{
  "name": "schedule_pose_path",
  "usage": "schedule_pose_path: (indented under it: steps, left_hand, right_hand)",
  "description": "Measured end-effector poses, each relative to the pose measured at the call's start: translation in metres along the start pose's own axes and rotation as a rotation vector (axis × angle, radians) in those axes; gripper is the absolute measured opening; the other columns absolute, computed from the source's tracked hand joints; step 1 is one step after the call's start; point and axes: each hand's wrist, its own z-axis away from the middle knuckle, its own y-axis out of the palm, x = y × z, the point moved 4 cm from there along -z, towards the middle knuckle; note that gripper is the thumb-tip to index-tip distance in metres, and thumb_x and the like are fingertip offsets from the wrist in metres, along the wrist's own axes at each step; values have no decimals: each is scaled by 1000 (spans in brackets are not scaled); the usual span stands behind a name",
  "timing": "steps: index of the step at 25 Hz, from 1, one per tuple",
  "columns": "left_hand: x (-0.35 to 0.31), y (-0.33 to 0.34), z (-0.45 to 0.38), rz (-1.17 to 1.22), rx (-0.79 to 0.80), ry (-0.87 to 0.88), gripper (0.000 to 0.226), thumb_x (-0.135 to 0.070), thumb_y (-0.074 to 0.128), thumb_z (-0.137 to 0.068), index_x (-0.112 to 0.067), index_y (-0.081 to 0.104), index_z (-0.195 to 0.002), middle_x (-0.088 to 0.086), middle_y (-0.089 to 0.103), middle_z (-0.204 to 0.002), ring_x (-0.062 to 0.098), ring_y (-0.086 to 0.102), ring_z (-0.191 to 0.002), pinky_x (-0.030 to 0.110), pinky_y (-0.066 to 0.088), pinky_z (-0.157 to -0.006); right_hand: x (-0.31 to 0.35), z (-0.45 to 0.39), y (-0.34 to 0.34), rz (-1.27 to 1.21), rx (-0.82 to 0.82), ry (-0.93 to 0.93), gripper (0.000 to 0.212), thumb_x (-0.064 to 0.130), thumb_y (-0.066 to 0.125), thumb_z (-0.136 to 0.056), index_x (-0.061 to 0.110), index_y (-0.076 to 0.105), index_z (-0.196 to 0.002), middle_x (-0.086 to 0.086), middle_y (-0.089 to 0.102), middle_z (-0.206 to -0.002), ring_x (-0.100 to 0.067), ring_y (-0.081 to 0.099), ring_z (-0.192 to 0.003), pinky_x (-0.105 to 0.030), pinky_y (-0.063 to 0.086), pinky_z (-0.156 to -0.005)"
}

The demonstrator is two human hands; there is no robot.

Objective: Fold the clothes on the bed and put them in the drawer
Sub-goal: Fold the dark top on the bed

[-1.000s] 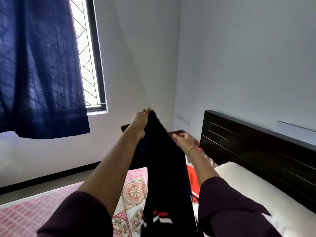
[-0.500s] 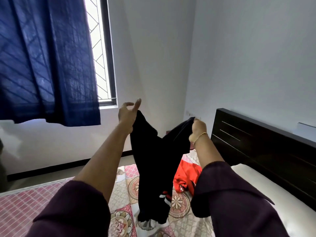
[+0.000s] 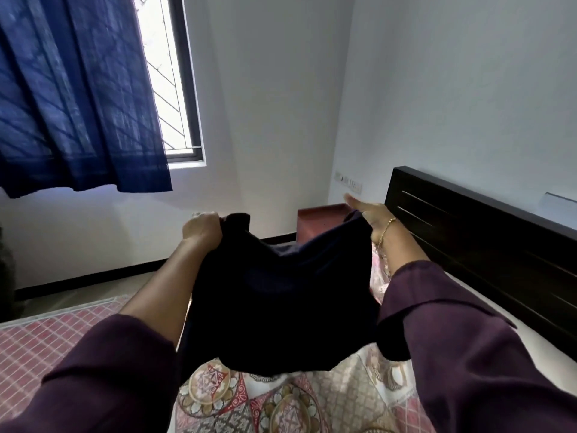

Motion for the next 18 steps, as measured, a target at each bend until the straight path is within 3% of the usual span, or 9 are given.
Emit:
schedule_pose_path:
  steps: [3,5,7,9,11,12,14,16,18]
  left_hand:
    - [-15,18,-8,421,24,-111,27,-12,38,-98,5,50,-115,27,53,-122,40,51,-111,40,40,-88]
    - [-17,34,-16,596,27,-213,28,-11,38,-98,6,49,-117,27,53,-122,40,51,-111,40,41,-88]
    - [-12,56,-27,781,68,-354,30,-13,39,-98,5,51,-119,24,55,-121,37,54,-110,38,44,-87]
    - [-14,75,-38,979,114,-435,29,-13,41,-98,3,53,-119,19,57,-114,30,56,-103,34,43,-78]
    - [-25,88,-51,1133,106,-408,19,-10,40,-97,-2,53,-109,13,57,-95,23,52,-91,31,39,-72]
    - [-32,89,-54,1203,99,-371,14,-8,41,-97,-6,53,-103,8,55,-87,21,51,-86,29,40,-69]
    - [-56,88,-54,1373,169,-299,10,-7,45,-95,-10,52,-100,4,55,-81,18,54,-75,22,45,-59]
    - [-87,83,-48,1423,339,-215,25,-7,53,-91,-11,46,-114,6,56,-88,15,57,-72,18,49,-54]
    - [-116,79,-43,1353,498,-111,57,-7,62,-87,-13,34,-136,12,56,-106,21,61,-88,24,53,-73]
  right_hand:
    - [0,0,8,597,180,-68,30,15,79,-73,6,68,-99,-7,64,-89,-18,59,-84,-29,49,-84]
    - [-7,-17,10,943,133,-108,17,8,72,-79,8,72,-95,-9,68,-97,-17,59,-91,-22,44,-84]
    - [-20,-35,13,1139,48,-111,16,5,62,-84,10,73,-95,-7,69,-104,-19,61,-97,-20,43,-81]
    - [-33,-55,20,1014,-20,-97,23,-1,52,-89,9,72,-94,-6,67,-93,-21,61,-89,-17,45,-70]
    - [-38,-70,36,518,-46,-74,30,-5,43,-92,12,66,-82,-3,54,-72,-16,49,-67,-17,38,-53]
    - [-36,-75,44,252,-53,-77,32,-5,41,-93,14,61,-76,-1,49,-67,-13,44,-62,-21,36,-53]
    - [-24,-77,66,-154,29,-62,32,-8,40,-92,14,54,-73,0,54,-60,-11,50,-55,-23,40,-52]
    - [-9,-71,90,-211,146,-99,26,-10,43,-85,11,52,-71,0,57,-55,-10,55,-51,-19,45,-51]
    - [-1,-63,110,-2,270,-171,17,-3,49,-72,12,55,-66,-4,55,-63,-14,53,-60,-22,43,-60]
